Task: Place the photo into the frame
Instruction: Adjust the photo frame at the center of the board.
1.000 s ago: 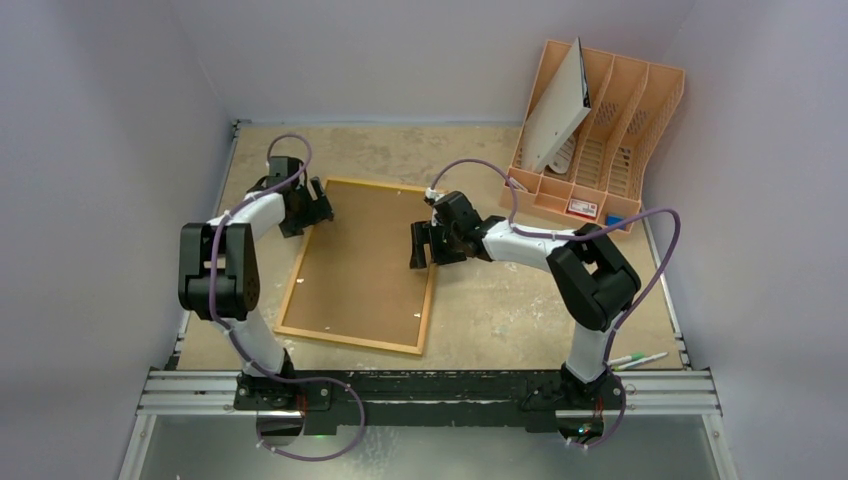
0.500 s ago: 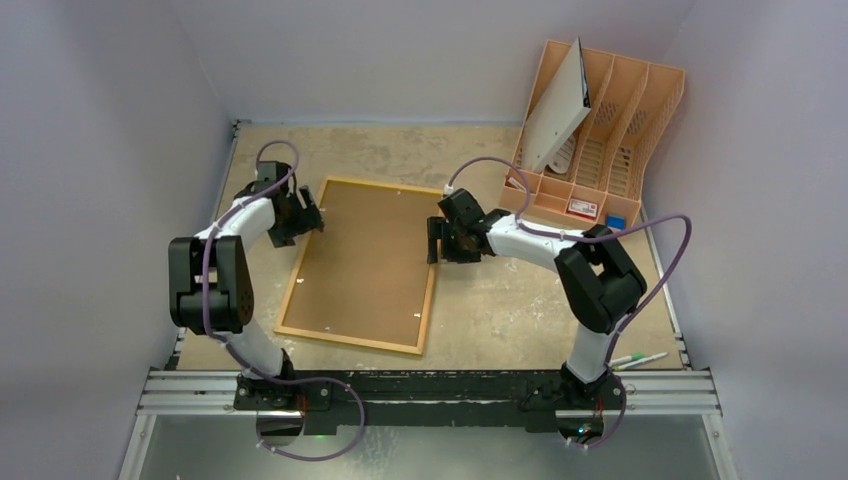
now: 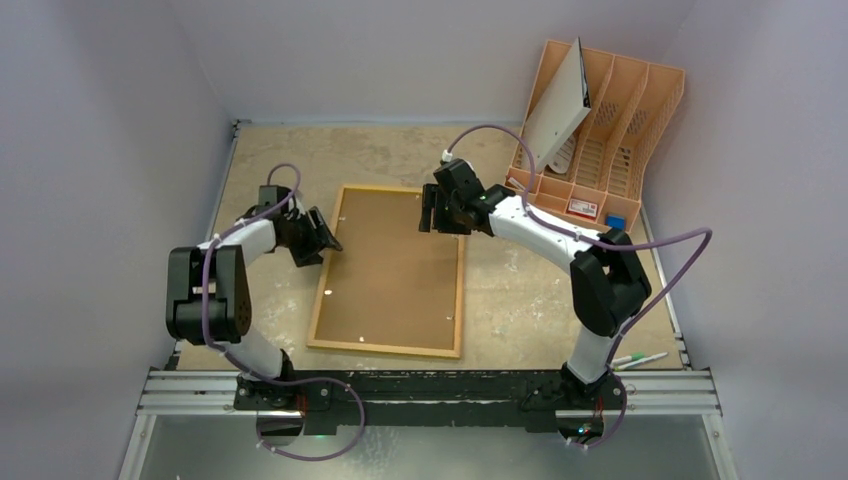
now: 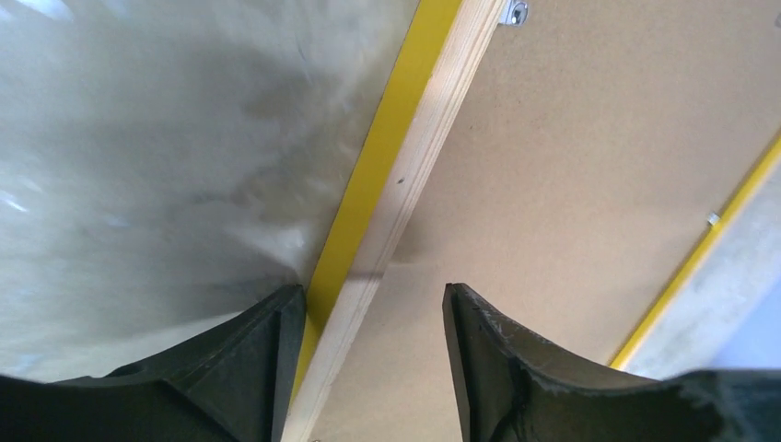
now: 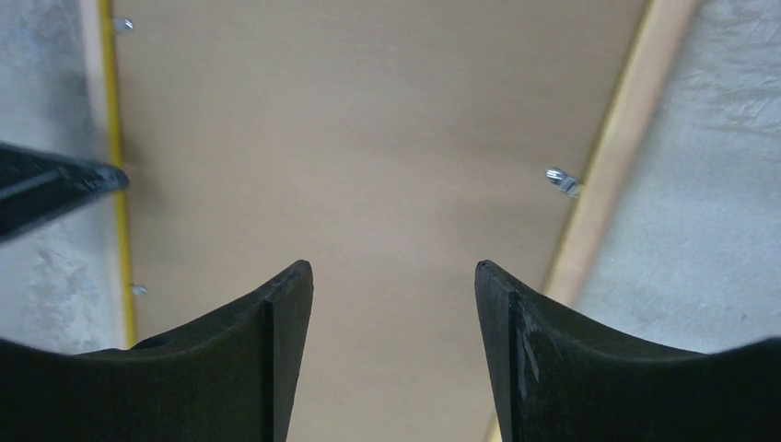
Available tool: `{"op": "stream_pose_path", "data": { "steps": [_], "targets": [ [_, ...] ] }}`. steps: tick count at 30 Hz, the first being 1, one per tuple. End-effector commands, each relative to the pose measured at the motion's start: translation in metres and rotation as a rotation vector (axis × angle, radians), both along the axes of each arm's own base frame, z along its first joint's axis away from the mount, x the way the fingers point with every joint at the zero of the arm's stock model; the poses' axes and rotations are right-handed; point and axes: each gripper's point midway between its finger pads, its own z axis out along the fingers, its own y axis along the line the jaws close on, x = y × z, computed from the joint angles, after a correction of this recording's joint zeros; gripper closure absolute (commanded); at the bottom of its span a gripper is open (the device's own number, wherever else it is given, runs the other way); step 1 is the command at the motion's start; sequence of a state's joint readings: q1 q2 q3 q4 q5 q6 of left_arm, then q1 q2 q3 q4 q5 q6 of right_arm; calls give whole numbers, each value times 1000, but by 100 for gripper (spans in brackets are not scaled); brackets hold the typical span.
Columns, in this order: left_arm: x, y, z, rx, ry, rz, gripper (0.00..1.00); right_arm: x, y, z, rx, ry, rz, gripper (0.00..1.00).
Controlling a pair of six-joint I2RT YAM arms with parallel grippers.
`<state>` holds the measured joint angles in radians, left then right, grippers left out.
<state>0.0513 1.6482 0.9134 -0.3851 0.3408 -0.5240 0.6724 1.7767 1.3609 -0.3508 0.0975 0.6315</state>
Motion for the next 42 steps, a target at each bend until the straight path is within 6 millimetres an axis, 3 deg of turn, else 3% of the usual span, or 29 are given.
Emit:
{"op": "stream_pose_path", "data": {
  "steps": [1,7,10,18,26,35,42],
  "targets": [
    [-26,-44,18,-280,-22,-10,43,6,21,24,110,-22,-3,35],
    [-46,-61,27,-399,-49,-27,44,12,50,9,95,18,2,39],
    [-51,-55,30,-351,-52,-25,42,7,65,-1,59,37,18,39],
    [-62,32,36,149,-33,247,36,-19,124,-19,6,49,114,38],
    [-84,64,49,300,-48,373,45,-54,179,-42,-70,32,226,38],
    [-87,59,44,269,-45,386,45,-62,192,-66,-237,-10,236,40],
    [-90,53,37,234,-33,384,45,-71,177,-82,-395,-43,233,51]
  ]
}}
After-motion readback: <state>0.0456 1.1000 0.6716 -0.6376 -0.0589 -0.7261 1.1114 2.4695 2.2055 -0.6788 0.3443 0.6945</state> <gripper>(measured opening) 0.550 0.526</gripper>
